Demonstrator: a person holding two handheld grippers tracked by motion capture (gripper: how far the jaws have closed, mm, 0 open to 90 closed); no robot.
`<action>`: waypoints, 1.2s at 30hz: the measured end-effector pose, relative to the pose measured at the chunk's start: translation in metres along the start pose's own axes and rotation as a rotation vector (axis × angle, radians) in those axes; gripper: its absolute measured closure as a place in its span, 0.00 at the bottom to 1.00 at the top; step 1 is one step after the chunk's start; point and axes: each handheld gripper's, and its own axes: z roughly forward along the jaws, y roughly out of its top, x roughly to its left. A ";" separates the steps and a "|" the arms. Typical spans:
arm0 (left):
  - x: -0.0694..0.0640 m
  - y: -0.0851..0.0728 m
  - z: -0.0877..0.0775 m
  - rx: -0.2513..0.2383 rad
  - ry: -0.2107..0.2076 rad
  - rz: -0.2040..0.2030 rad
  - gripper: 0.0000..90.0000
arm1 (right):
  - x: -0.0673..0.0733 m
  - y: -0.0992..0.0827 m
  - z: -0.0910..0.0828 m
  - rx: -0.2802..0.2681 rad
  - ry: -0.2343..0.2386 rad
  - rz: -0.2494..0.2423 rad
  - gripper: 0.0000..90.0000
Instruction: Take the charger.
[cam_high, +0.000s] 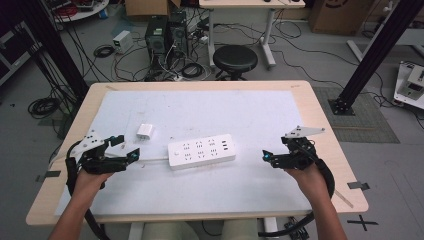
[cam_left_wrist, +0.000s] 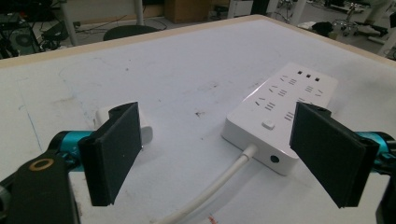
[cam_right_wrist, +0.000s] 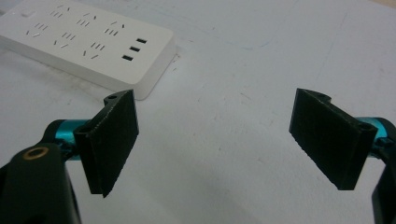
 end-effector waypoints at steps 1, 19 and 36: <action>0.000 0.000 0.000 0.001 0.001 0.001 0.19 | 0.000 0.000 0.000 -0.002 -0.001 -0.001 0.18; 0.012 0.025 0.010 0.000 -0.061 0.064 0.19 | 0.001 0.005 -0.001 -0.003 0.009 -0.014 0.18; 0.050 0.031 0.044 0.099 0.060 0.027 0.19 | 0.002 0.010 0.002 0.018 0.000 -0.015 0.18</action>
